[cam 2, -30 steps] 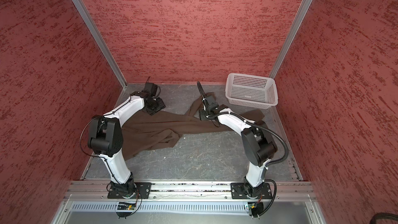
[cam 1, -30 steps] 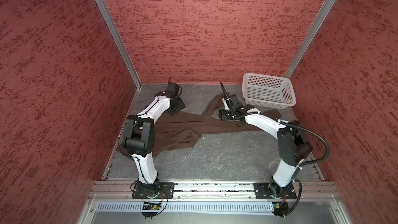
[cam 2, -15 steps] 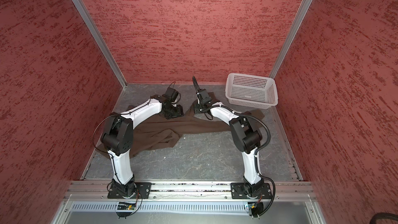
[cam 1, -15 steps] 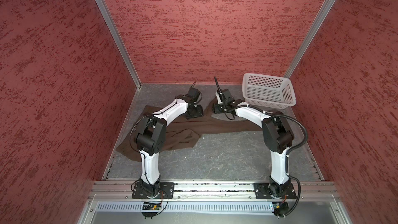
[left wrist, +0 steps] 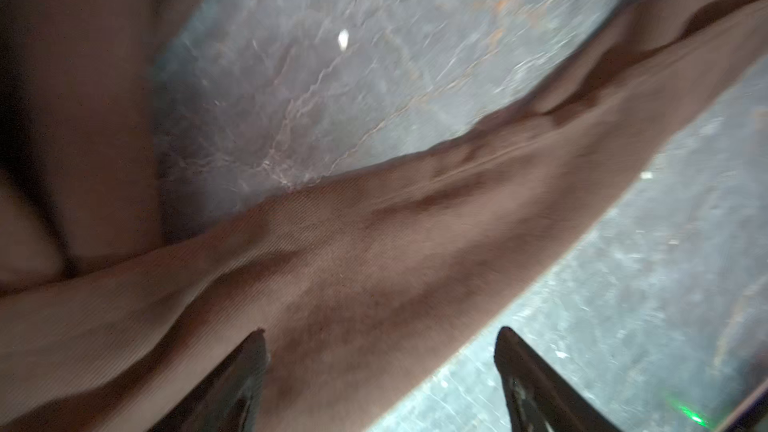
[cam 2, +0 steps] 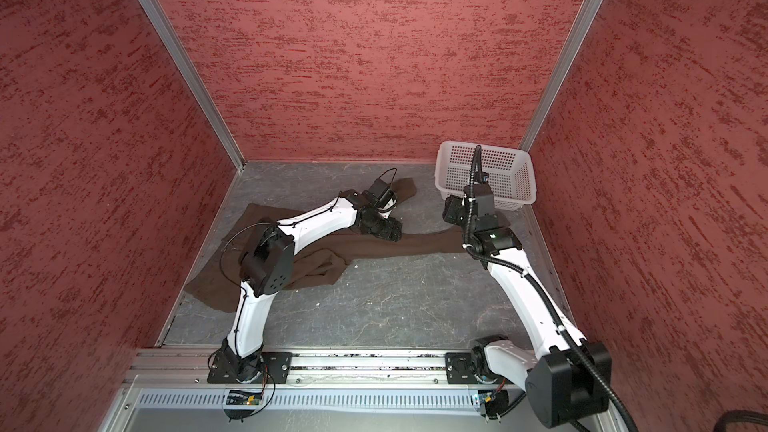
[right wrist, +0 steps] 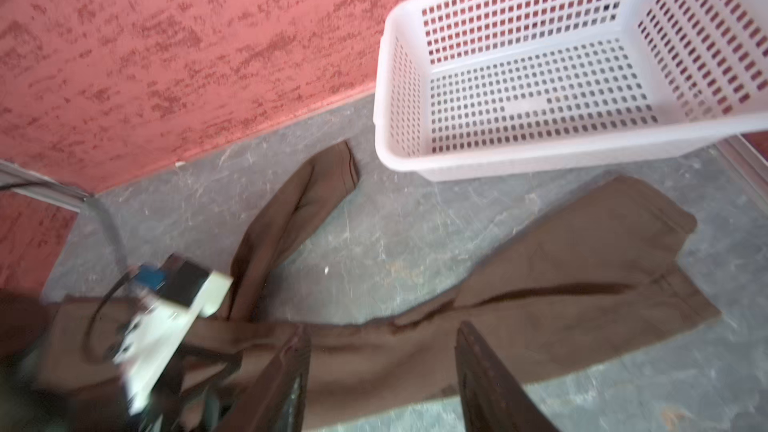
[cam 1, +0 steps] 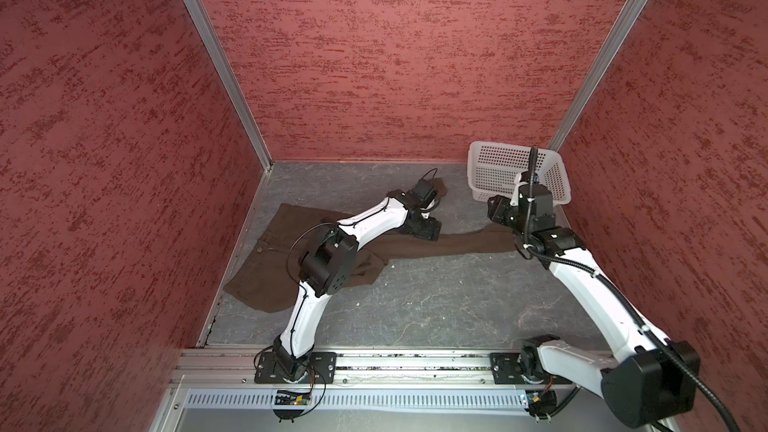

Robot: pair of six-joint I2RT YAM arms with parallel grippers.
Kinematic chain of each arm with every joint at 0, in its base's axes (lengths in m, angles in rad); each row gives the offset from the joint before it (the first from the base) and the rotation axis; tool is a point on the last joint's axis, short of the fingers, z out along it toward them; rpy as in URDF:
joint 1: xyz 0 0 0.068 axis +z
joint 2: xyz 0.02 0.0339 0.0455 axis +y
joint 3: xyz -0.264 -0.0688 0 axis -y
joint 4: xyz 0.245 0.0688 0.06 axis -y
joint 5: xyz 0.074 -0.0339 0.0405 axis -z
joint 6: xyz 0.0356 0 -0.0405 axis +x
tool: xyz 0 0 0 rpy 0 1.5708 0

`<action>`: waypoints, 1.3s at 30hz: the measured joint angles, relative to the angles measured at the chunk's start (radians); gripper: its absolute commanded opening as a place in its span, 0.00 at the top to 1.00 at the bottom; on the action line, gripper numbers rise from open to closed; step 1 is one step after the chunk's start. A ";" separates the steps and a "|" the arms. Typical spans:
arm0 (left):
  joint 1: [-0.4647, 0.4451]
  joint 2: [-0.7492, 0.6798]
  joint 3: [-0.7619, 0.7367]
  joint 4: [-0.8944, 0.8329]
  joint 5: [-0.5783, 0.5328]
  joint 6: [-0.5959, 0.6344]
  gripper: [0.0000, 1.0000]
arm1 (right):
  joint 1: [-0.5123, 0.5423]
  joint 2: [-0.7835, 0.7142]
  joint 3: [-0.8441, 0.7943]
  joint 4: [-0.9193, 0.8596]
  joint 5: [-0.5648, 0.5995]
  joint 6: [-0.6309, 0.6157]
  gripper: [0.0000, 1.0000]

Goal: Fold and stack the trousers

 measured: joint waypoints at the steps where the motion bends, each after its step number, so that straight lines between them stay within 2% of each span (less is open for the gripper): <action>1: -0.001 0.023 0.014 -0.016 0.004 0.002 0.12 | 0.000 -0.009 -0.010 -0.010 0.003 0.000 0.42; 8: -0.039 0.139 0.167 -0.108 0.026 0.026 0.09 | -0.001 -0.034 -0.031 -0.032 0.010 -0.003 0.41; 9: -0.048 0.147 0.175 -0.116 0.031 0.027 0.17 | -0.001 -0.035 -0.034 -0.032 0.010 -0.003 0.41; 12: -0.068 0.161 0.177 -0.135 0.035 0.037 0.75 | -0.002 -0.027 -0.042 -0.030 0.007 0.000 0.42; 13: -0.073 0.165 0.177 -0.140 0.033 0.039 0.87 | -0.002 -0.022 -0.042 -0.028 0.005 0.000 0.42; 14: -0.074 0.167 0.179 -0.146 0.033 0.040 0.93 | -0.003 -0.017 -0.042 -0.024 0.003 0.000 0.43; 16: -0.074 0.177 0.195 -0.169 0.037 0.040 1.00 | -0.004 -0.011 -0.042 -0.019 0.000 0.000 0.44; 19: -0.045 0.186 0.248 -0.202 0.074 0.029 1.00 | -0.004 -0.019 -0.044 0.006 -0.025 -0.005 0.50; 22: 0.017 0.185 0.357 -0.233 0.108 0.013 1.00 | -0.003 -0.034 -0.060 0.077 -0.138 -0.021 0.56; 26: 0.149 0.155 0.520 -0.233 0.117 -0.003 1.00 | 0.064 0.005 -0.075 0.167 -0.248 -0.027 0.58; 33: 0.370 0.029 0.571 -0.180 0.172 -0.074 1.00 | 0.294 0.252 -0.074 0.279 -0.286 -0.038 0.56; 39: 0.403 0.026 0.570 -0.174 0.199 -0.103 1.00 | 0.352 0.499 -0.024 0.354 -0.298 -0.026 0.47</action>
